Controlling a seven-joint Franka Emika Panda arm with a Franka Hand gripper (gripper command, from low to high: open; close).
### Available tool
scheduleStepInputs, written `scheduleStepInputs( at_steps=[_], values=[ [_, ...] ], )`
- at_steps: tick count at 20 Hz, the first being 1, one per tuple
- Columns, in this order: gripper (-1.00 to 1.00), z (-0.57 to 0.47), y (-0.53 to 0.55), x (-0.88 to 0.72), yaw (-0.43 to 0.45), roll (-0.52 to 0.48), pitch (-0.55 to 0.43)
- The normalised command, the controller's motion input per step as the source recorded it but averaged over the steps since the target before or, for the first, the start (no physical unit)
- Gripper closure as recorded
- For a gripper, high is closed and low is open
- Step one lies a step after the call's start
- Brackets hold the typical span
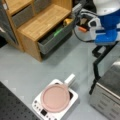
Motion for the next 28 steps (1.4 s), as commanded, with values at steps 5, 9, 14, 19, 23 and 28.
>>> scheduleStepInputs(
  at_steps=[5, 9, 14, 19, 23, 28],
  values=[
    [-1.00, -0.27, -0.18, -0.21, -0.052, 0.224, -0.156],
    [-1.00, -0.24, -0.15, -0.18, -0.057, 0.199, -0.145],
    [-1.00, -0.21, -0.13, -0.13, -0.056, 0.163, -0.147],
    [-1.00, -0.24, -0.11, -0.07, -0.052, 0.125, -0.157],
    [-1.00, -0.29, -0.10, -0.02, -0.045, 0.114, -0.172],
    [-1.00, -0.28, -0.07, 0.00, -0.047, 0.146, -0.162]
  ],
)
